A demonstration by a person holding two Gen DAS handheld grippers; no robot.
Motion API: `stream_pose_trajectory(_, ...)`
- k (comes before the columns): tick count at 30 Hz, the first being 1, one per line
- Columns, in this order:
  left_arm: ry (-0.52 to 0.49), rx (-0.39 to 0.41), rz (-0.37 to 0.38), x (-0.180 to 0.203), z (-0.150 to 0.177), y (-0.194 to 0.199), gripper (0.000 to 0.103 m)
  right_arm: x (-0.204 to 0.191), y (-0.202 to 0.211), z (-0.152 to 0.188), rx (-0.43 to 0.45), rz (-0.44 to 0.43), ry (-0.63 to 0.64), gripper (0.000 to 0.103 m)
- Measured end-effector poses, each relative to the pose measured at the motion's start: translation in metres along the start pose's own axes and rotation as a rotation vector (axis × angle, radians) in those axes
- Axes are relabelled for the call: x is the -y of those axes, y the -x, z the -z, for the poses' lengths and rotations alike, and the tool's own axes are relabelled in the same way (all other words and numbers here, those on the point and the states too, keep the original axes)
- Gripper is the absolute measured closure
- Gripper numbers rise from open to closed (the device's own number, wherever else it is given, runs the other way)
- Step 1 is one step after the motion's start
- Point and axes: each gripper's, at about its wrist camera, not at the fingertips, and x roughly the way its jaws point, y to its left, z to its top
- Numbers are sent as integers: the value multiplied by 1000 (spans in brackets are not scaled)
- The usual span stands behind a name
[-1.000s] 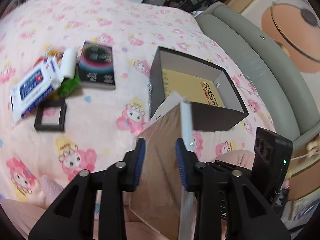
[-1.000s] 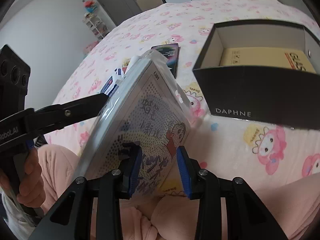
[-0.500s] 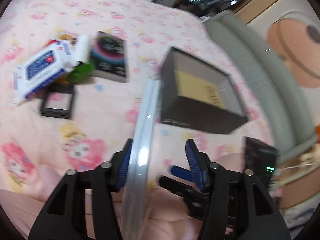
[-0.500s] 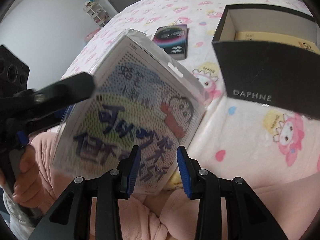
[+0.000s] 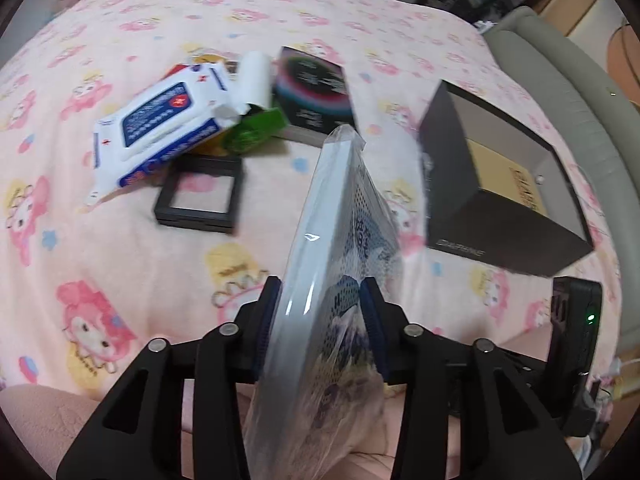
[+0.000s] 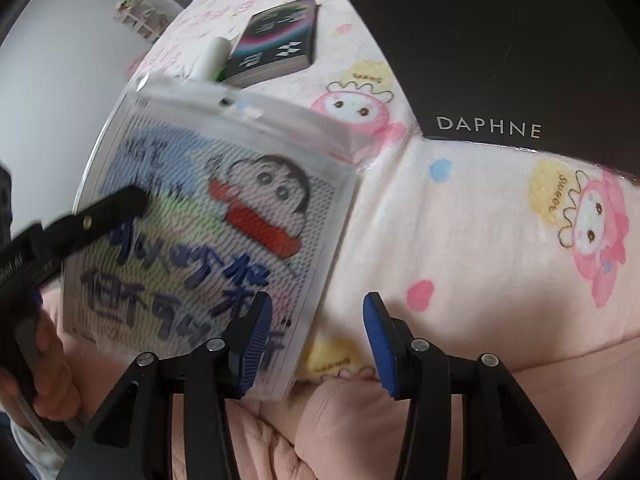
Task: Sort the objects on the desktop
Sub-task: 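Swing the held kit up and turn it with the left gripper, then carry the held kit with the left gripper toward the black shoebox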
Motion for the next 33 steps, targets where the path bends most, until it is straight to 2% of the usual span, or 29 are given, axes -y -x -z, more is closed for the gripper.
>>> stream_pose_trajectory(6, 58, -19, -60, -14, -5, -13, 51, -3, -19, 0, -33, -6, 12, 55)
stream_pose_trajectory(9, 79, -28, -55, -18, -6, -16, 50, 3, -25, -1, -46, -31, -17, 54)
stream_pose_trajectory(12, 101, -36, -45, -22, -8, -18, 49, 11, -30, -3, -87, -155, -79, 53)
stream_pose_trajectory(13, 104, -36, -45, -23, -8, -18, 49, 12, -32, -2, -107, -215, -96, 52)
stream_pose_trajectory(14, 106, -36, -47, -23, -8, -18, 49, 11, -34, -2, -114, -232, -94, 46)
stream_pose_trajectory(17, 111, -35, -56, -25, -10, -14, 48, 8, -39, -1, -105, -219, -64, 41)
stream_pose_trajectory(21, 117, -33, -67, -28, -13, -9, 48, 17, -35, -3, -83, -231, -119, 41)
stream_pose_trajectory(23, 92, -42, -106, -23, -13, -13, 48, 18, -29, -4, -63, -227, -107, 41)
stream_pose_trajectory(28, -12, -45, -200, -7, -12, -25, 45, 4, -38, -7, -84, -200, -68, 38)
stream_pose_trajectory(30, 1, -63, -196, -11, -12, -30, 39, -2, -40, -7, -79, -182, -52, 38)
stream_pose_trajectory(33, 31, -88, -185, -17, -11, -33, 37, -3, -36, -9, -61, -174, -51, 38)
